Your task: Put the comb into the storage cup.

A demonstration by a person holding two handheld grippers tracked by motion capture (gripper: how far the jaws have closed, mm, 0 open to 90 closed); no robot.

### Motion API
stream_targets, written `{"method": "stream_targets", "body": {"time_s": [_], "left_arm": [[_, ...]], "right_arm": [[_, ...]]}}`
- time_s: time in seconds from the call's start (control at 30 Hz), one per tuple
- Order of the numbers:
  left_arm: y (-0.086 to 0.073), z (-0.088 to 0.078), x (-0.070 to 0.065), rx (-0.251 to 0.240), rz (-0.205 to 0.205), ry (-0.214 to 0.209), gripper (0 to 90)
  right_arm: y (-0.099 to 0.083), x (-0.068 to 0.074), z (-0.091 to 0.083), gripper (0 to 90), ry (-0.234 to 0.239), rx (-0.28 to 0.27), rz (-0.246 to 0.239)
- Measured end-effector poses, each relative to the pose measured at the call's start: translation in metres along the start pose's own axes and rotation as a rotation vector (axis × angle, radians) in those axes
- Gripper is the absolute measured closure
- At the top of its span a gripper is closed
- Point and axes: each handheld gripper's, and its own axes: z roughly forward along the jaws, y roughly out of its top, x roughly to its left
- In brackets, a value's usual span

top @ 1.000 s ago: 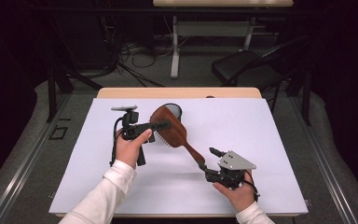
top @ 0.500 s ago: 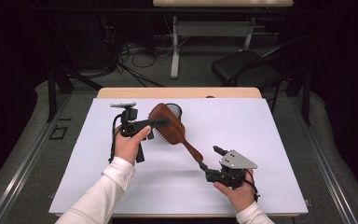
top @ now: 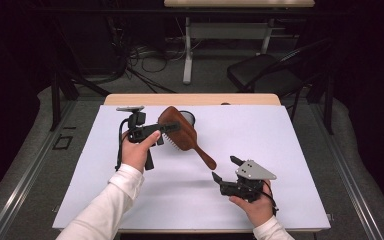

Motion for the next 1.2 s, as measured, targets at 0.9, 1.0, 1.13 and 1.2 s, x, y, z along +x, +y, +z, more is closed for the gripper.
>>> {"method": "stream_targets", "body": {"time_s": [0.9, 1.0, 1.13, 1.2], "left_arm": [[0.029, -0.015, -0.004, -0.074, 0.009, 0.034, 50.8], [0.032, -0.017, -0.004, -0.082, 0.013, 0.037, 50.8], [0.036, -0.018, -0.005, -0.087, 0.01, 0.043, 50.8], [0.038, -0.019, -0.005, -0.095, 0.009, 0.046, 50.7]], "right_arm": [[0.0, 0.001, 0.002, 8.3, -0.006, 0.001, 0.014], [0.0, 0.002, 0.002, 7.7, -0.002, 0.006, 0.011], [-0.001, 0.002, 0.002, 4.6, 0.002, 0.013, 0.006], [-0.001, 0.002, 0.002, 3.5, 0.008, 0.012, 0.003]]}}
